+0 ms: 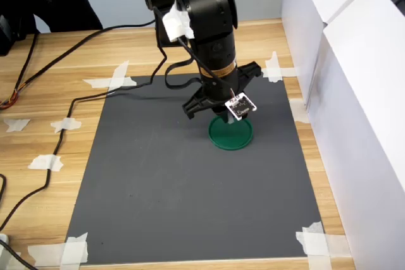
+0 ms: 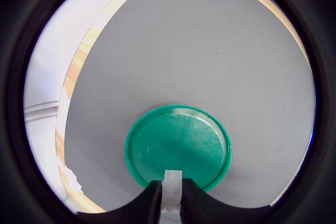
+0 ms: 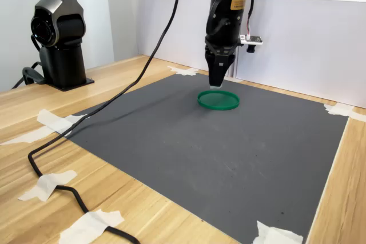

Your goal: Grasp a white terminal and put it on the green lid.

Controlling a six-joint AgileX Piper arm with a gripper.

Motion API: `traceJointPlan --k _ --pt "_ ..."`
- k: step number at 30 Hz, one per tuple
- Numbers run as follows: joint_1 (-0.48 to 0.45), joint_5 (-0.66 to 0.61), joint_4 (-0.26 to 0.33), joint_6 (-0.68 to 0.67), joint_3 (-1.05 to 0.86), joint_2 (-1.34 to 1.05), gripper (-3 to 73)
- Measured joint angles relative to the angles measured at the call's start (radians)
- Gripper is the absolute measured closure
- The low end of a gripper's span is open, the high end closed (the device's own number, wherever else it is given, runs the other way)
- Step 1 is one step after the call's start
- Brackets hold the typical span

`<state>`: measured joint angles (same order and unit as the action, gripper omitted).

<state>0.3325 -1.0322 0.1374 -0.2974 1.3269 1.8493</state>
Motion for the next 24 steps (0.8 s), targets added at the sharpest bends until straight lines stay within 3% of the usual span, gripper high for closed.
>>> traceJointPlan --k 6,10,19,24 --pt "-0.001 0.012 -0.019 0.0 0.0 0.011 59.1" --pt "-0.001 0.014 -0.022 -0.007 0.0 0.016 54.8" --pt "-0.001 0.031 -0.028 0.004 0.0 0.014 26.8" --pt "-0.015 0.052 -0.037 0.023 -0.001 -0.045 21.7"
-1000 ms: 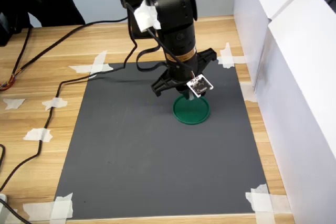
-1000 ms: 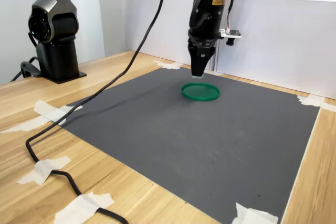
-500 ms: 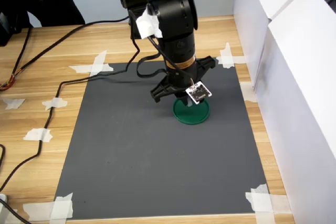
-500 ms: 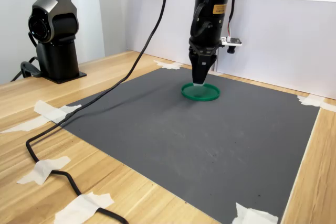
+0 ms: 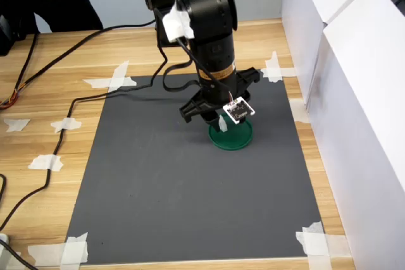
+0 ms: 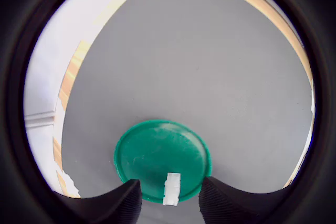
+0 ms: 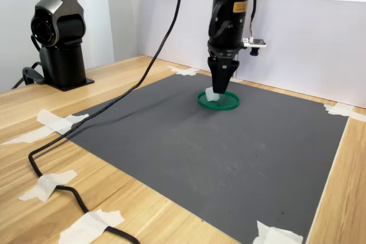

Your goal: Grasp a white terminal and put it on the green lid.

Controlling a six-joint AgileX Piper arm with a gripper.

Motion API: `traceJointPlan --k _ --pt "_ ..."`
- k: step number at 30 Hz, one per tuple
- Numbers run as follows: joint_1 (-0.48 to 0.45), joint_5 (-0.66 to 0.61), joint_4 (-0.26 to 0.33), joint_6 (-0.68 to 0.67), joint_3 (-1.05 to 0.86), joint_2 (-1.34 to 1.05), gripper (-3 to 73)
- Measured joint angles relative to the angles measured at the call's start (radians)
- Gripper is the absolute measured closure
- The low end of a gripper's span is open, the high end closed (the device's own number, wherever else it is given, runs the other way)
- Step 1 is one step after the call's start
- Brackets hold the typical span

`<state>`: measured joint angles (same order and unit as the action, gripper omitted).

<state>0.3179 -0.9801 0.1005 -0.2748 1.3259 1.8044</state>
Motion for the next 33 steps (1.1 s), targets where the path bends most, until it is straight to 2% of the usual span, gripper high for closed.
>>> traceJointPlan --k 2,4,6,11,13,19,21,26,29,33 --pt "-0.018 0.001 0.0 0.008 0.0 -0.035 22.8" --pt "-0.041 0.001 -0.001 0.015 -0.004 -0.069 27.3" --pt "-0.074 0.002 -0.001 0.017 -0.013 -0.11 35.7" --pt "-0.17 0.003 -0.004 0.018 -0.017 -0.23 63.5" --pt "-0.216 0.01 -0.004 0.018 -0.017 -0.295 68.4" --pt "-0.346 0.098 -0.011 0.024 -0.065 -0.506 70.9" --pt "-0.392 0.175 -0.03 0.025 -0.14 -0.598 71.1" --pt "-0.475 0.466 -0.071 0.026 -0.407 -0.846 71.0" --pt "-0.483 0.619 -0.072 0.026 -0.57 -0.997 71.0" --pt "-0.483 0.733 -0.046 0.026 -0.738 -1.158 71.0"
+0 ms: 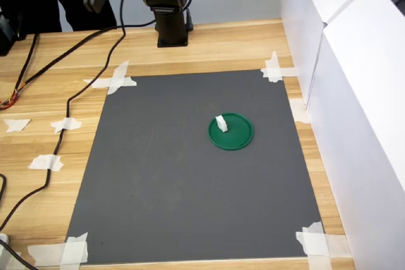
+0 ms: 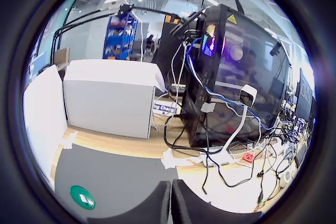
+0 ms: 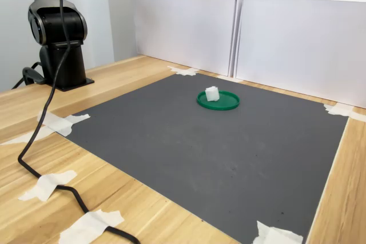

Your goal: Grasp a white terminal and put it on the green lid.

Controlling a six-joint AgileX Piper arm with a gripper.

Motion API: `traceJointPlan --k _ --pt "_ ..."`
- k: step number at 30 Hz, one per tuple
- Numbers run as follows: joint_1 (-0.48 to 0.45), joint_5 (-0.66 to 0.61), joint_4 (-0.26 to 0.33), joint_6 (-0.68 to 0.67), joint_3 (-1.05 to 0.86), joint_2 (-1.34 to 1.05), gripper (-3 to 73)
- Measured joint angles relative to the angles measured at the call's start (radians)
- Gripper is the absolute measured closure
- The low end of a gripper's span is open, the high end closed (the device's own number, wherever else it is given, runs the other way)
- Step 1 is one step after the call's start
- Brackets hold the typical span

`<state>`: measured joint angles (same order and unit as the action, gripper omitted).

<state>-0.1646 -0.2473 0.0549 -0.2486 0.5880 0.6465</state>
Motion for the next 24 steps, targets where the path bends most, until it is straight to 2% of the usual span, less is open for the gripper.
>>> traceJointPlan --k 4,13,24 --pt "0.0 0.024 0.036 0.0 -0.149 -0.144 71.0" --pt "0.0 0.083 0.046 0.0 -0.425 -0.429 71.1" --pt "0.0 0.094 0.046 0.0 -0.532 -0.539 71.1"
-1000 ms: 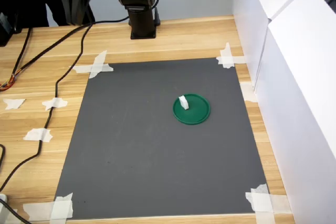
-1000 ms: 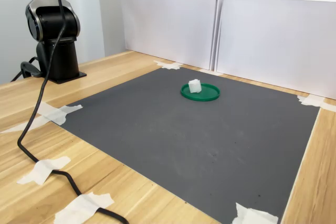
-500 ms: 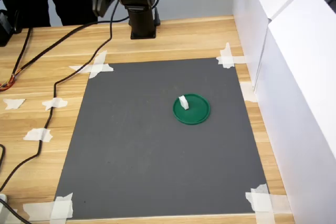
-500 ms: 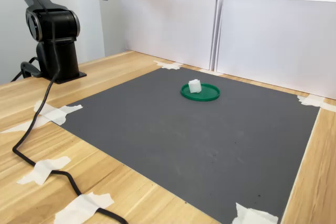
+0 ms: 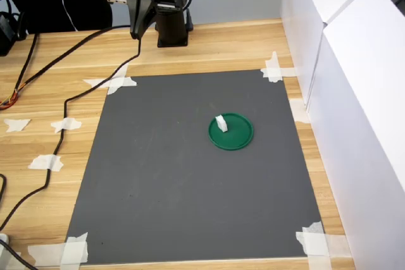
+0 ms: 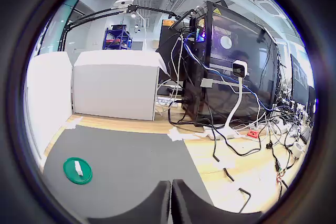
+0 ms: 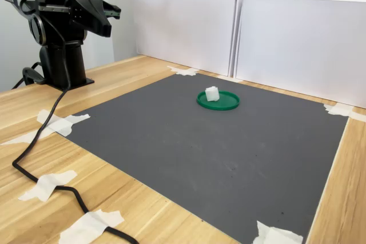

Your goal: Grasp a white terminal and put it on the green lid.

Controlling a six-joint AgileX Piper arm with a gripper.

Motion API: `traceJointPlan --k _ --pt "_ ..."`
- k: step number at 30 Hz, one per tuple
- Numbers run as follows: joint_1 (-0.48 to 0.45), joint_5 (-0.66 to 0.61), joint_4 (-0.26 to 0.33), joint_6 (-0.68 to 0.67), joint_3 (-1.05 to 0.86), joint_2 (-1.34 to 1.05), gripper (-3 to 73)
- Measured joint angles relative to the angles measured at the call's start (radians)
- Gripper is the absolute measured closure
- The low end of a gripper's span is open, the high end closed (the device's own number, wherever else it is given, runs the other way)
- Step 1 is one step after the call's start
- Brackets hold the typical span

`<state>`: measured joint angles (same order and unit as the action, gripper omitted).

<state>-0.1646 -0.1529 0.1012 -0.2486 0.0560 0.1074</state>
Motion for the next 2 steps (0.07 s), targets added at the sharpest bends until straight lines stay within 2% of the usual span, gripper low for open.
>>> traceJointPlan --k 2 --pt "0.0 0.0 0.0 0.0 -0.001 -0.002 71.1"
